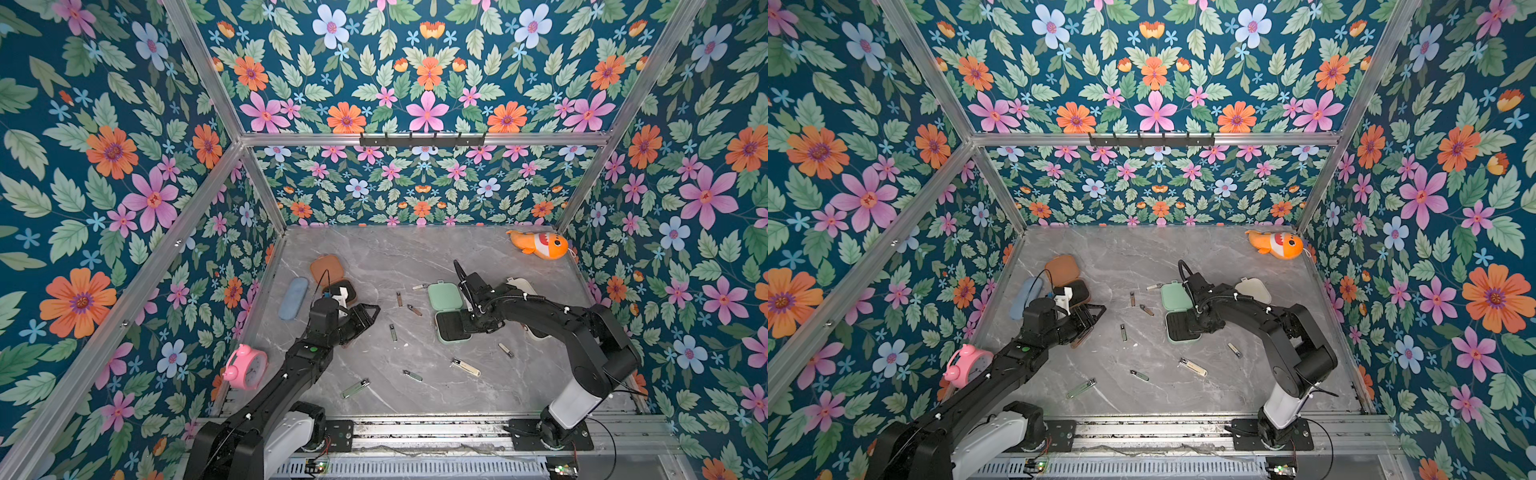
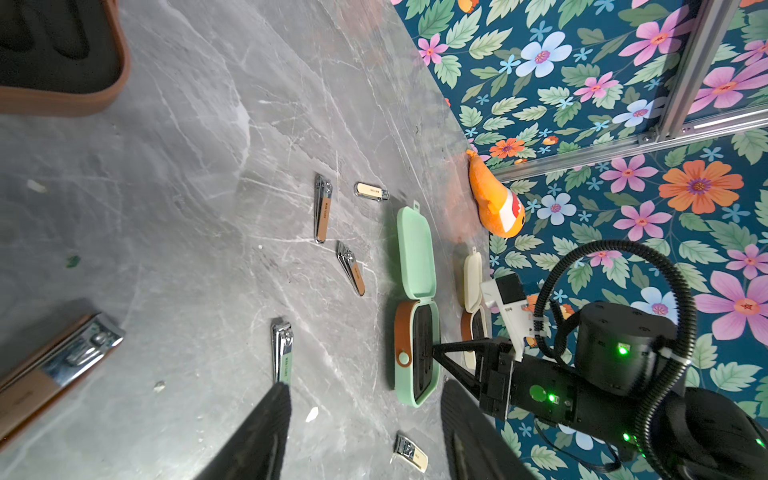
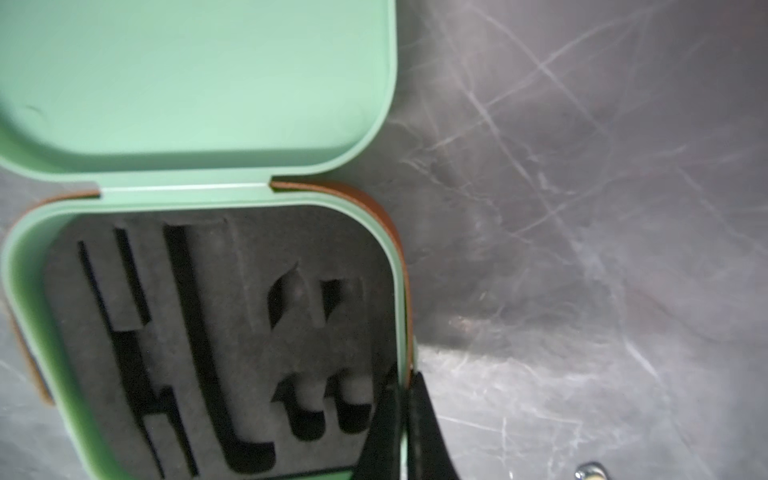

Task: Organize nail clipper sets
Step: Place the storage box at the center of the board.

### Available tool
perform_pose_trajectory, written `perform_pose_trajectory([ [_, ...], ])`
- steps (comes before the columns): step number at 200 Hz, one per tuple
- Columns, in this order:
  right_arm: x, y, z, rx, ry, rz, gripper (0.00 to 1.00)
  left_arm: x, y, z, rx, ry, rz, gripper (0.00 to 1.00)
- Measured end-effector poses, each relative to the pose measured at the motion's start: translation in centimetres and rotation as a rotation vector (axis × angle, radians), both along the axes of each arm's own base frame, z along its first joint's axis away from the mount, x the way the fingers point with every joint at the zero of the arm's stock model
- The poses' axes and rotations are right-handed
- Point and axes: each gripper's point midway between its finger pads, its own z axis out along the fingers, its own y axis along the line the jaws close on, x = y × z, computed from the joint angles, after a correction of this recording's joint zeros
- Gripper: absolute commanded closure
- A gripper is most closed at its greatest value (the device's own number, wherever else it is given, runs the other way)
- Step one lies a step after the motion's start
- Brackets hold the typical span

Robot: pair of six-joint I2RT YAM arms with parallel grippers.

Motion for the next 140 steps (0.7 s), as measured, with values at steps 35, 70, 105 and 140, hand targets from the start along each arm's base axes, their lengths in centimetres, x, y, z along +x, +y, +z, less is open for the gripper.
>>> perform_pose_trajectory([
  [35,-0.5,1.1,0.1,-0.025,-0.004,0.064,0.91,0.0,0.5,0.7,0.007,-0.033,0.012,0.39],
  [70,-0.7,1.2,0.4,-0.042,-0.01,0.085,0.6,-0.1,0.9,0.5,0.018,-0.024,0.024,0.39],
  [105,-0.2,1.9,4.1,-0.02,-0.092,0.087,0.55,0.0,1.3,0.5,0.037,-0.016,0.028,0.39],
  [140,-2.1,6.4,6.8,0.027,-0.137,0.172,0.55,0.2,2.1,0.2,0.079,-0.002,0.047,0.39],
])
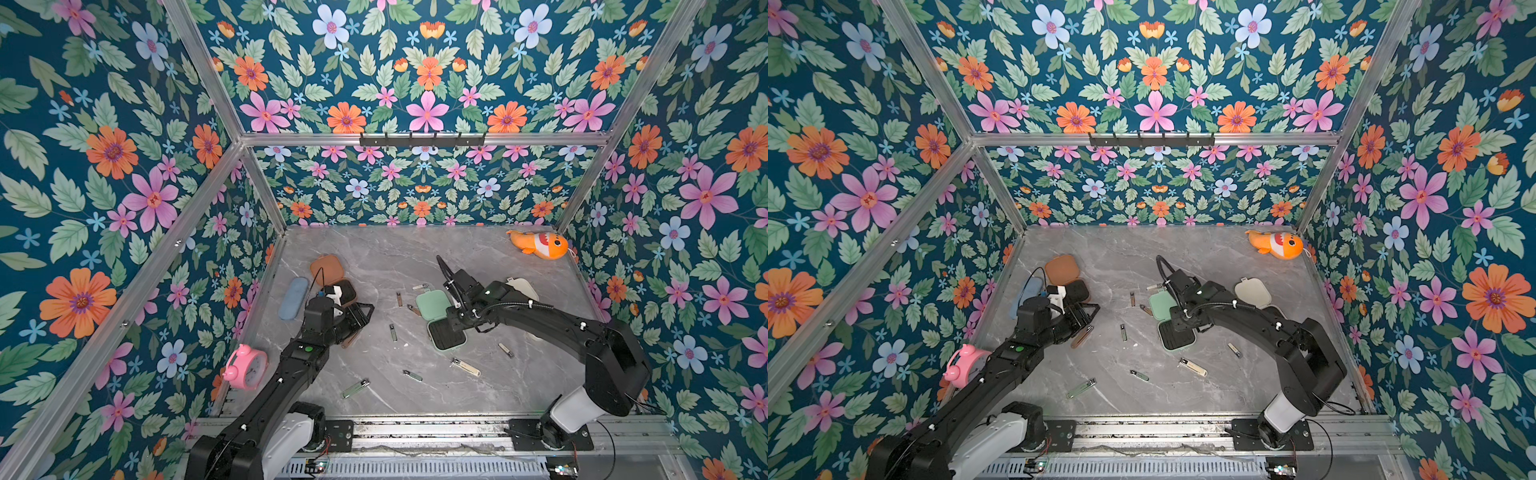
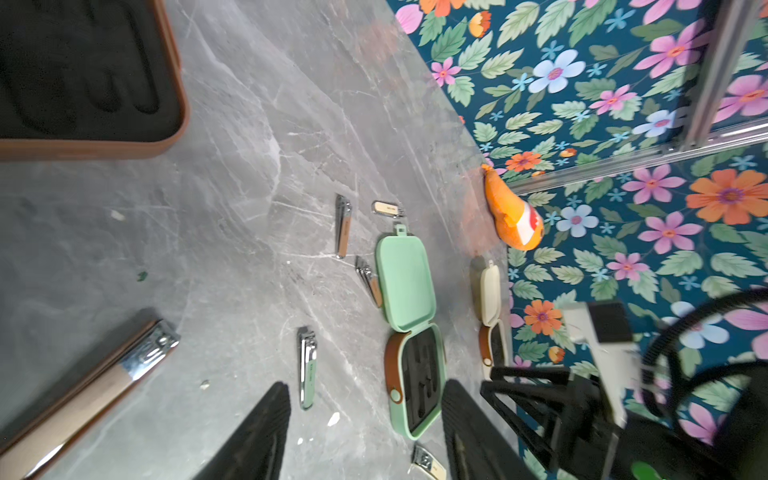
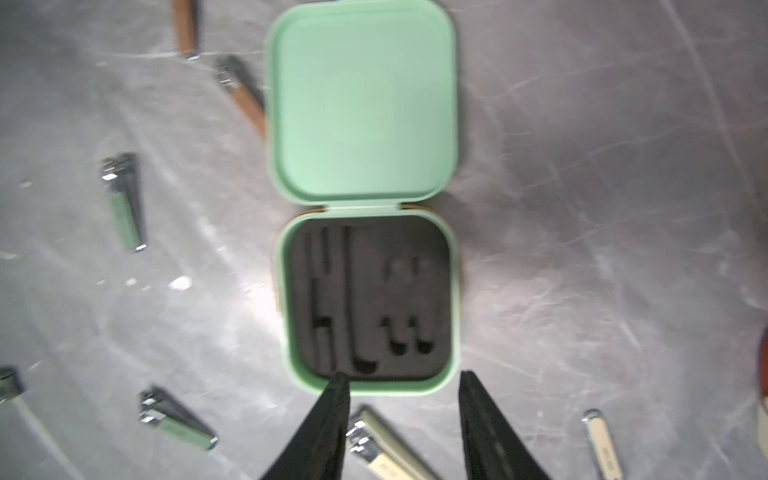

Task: Organize nail clipper sets
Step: Place the storage box at the center of the board, then adjust the nail clipper at the center of the board.

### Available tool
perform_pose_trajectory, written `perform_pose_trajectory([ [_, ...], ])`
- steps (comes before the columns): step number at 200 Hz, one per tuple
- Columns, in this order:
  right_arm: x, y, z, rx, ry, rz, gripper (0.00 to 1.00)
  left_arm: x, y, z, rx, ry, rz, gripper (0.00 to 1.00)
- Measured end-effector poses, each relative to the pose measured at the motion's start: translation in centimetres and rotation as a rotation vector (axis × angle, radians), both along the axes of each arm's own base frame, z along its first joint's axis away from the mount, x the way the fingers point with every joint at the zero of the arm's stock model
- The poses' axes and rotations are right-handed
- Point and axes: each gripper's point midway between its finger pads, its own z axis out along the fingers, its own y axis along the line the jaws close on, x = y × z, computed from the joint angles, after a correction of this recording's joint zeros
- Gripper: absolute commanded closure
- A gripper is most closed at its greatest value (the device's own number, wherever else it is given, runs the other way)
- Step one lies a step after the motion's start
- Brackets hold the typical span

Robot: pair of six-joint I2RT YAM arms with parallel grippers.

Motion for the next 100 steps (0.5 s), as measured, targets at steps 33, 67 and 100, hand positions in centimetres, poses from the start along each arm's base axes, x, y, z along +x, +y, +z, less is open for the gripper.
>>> perform_pose_trajectory([
  [33,-5.2,7.9,-0.7,0.03,0.065,0.167,0.56,0.5,3.0,-0.8,0.029,0.033,0.084,0.37],
  [67,-10.3,15.3,-2.1,0.066,0.169,0.301,0.63,1.7,7.6,-1.5,0.039,0.076,0.204,0.37],
  [100,-13.3,20.1,-3.3,0.134,0.251,0.362,0.75,2.9,11.0,-1.0,0.033,0.086,0.264,0.38],
])
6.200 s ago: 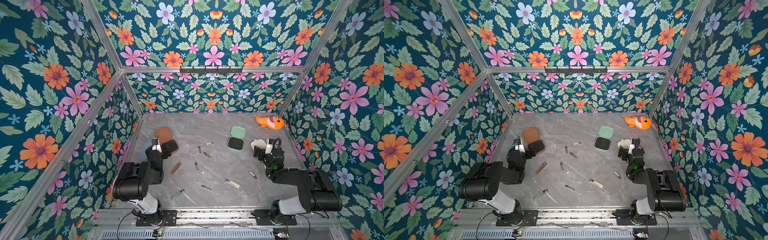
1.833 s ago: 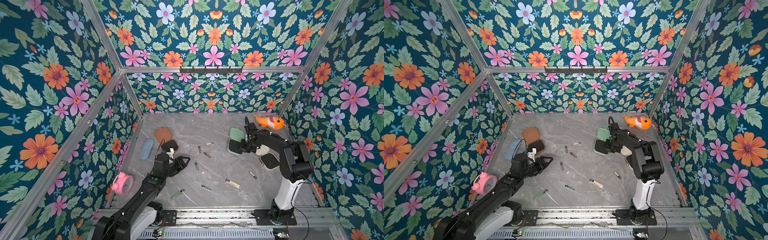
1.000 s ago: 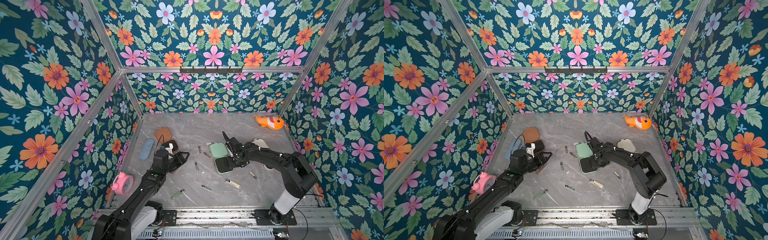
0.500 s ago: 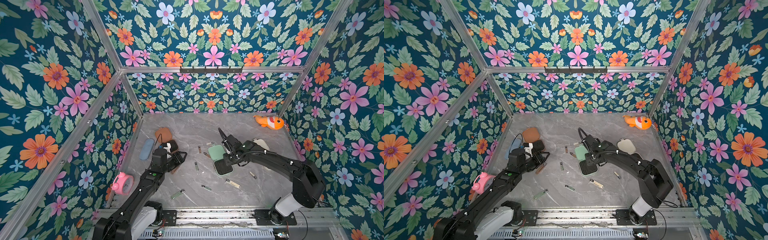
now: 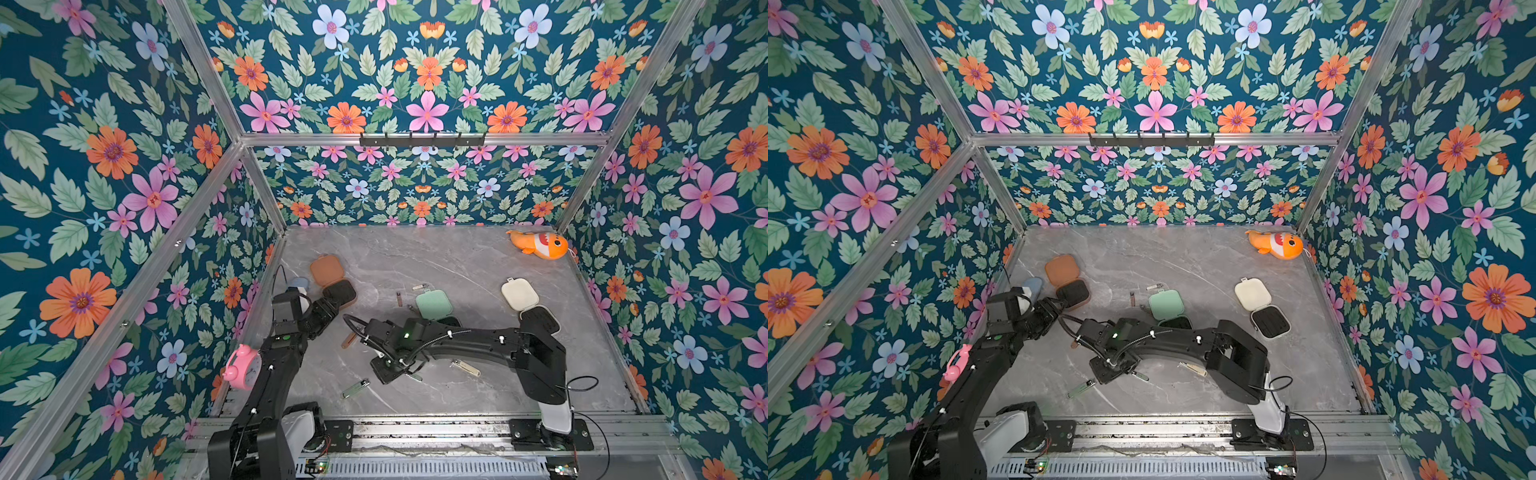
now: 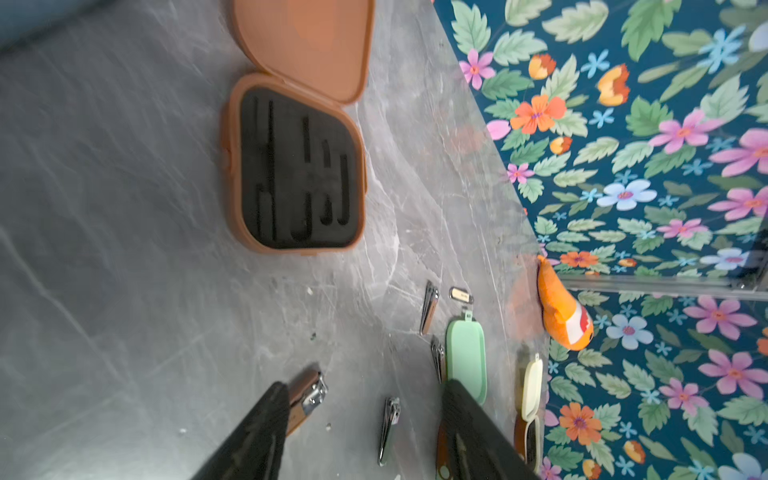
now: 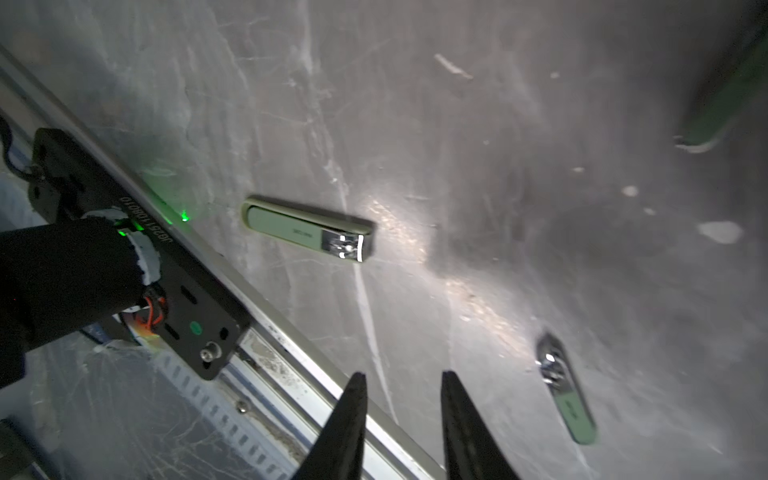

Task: Organize nail clipper sets
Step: Adjust the nail clipper at the center of the board.

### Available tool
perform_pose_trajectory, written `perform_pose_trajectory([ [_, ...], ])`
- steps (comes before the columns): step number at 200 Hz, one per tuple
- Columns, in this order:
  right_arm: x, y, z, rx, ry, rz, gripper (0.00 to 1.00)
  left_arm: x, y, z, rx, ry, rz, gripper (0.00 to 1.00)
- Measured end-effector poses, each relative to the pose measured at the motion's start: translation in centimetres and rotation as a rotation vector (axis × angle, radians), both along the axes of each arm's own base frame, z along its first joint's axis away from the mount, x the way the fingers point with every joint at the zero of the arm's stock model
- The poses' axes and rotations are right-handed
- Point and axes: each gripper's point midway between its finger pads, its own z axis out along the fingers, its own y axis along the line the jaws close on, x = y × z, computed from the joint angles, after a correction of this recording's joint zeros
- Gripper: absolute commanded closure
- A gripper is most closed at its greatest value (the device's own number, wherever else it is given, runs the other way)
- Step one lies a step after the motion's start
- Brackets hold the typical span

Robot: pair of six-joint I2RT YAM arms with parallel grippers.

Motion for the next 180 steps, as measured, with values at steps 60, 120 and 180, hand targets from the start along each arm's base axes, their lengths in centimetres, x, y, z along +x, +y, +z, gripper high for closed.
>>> perform_pose_trajectory([
  [60,-2.9,2.5,-2.1,0.04,0.129,0.037,0.83,0.1,4.1,0.1,-0.041,0.013,0.079,0.41],
  [120,-3.1,3.6,-4.6,0.022,0.162,0.026,0.85,-1.7,3.4,-1.1,-0.039,0.061,0.051,0.46],
  [180,0.3,4.3,-5.2,0.06,0.174,-0.074,0.87,-4.7,2.4,-3.7,-0.044,0.142,0.046,0.58],
])
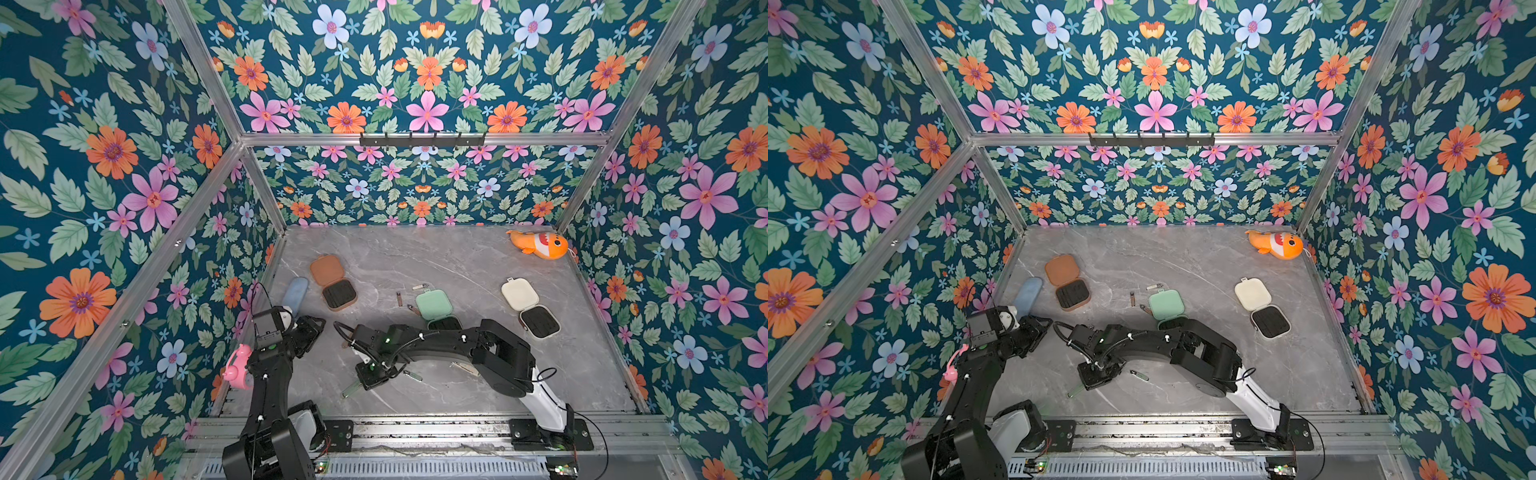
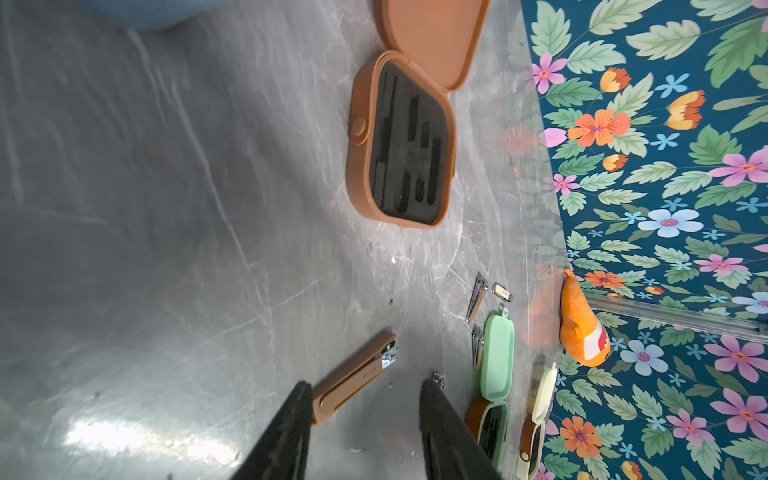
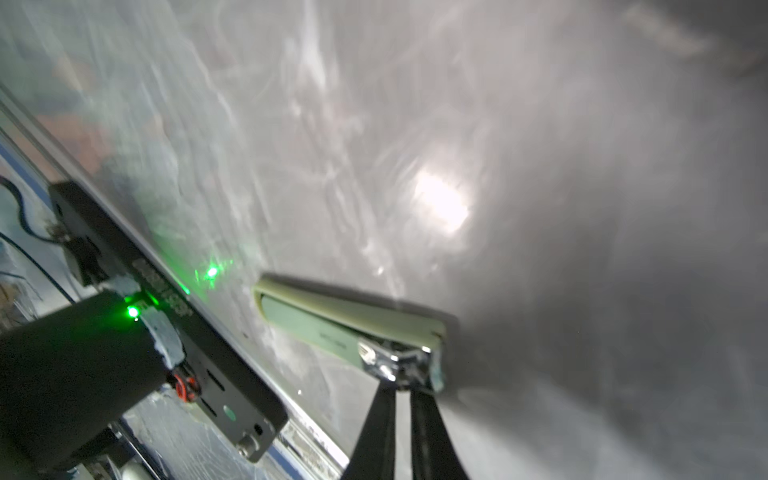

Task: Organize nail clipper sets
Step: Adjust the nail clipper at the center of the board, then move the nail clipper to the center of the board.

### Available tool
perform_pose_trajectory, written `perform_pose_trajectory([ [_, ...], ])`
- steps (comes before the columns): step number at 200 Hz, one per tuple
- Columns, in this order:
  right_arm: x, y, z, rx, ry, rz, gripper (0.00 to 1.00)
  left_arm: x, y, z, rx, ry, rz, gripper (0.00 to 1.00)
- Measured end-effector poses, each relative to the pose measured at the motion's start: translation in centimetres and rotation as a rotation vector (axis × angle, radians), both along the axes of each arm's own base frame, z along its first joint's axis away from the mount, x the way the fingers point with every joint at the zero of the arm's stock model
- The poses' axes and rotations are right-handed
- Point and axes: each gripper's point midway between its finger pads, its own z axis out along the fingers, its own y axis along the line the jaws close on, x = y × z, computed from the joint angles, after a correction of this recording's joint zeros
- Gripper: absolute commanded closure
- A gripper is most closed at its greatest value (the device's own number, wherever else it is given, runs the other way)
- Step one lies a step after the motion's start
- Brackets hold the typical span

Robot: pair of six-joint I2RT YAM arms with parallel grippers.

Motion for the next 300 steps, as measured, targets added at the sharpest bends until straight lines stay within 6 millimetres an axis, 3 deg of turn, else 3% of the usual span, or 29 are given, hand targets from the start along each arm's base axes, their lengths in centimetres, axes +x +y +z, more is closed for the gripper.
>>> perform_pose_trajectory([
  [48,2.8,2.8,0.4,0.059,-0.013,-0.026,0.86,-1.0,-1.4,-1.0,-0.012,0.037,-0.024,0.58],
  [86,3.4,3.6,0.4,0.07,-0.022,-0.018,0.84,-2.5,-3.0,-2.2,0.01,0.079,-0.057,0.42],
  [108,3.7,1.8,0.7,0.055,-0.024,-0.036,0.73,-3.4,-4.0,-2.7,0.039,0.105,-0.081,0.38],
  [131,3.4,-1.1,2.4,0.05,-0.039,-0.065,0.64,-4.0,-5.0,-2.9,0.091,0.13,-0.117,0.38],
  [155,2.4,-3.1,4.5,0.088,-0.057,-0.067,0.59,-4.7,-5.9,-3.0,0.167,0.158,-0.165,0.4],
  [202,0.9,-7.1,5.7,0.101,-0.075,-0.092,0.54,-7.0,-7.0,-3.5,0.303,0.216,-0.213,0.38],
  [235,0.6,-7.8,6.7,0.128,-0.085,-0.1,0.54,-8.8,-6.9,-4.3,0.393,0.273,-0.232,0.38],
  [300,0.8,-7.2,7.5,0.169,-0.102,-0.1,0.55,-11.2,-7.0,-7.3,0.484,0.396,-0.28,0.45],
])
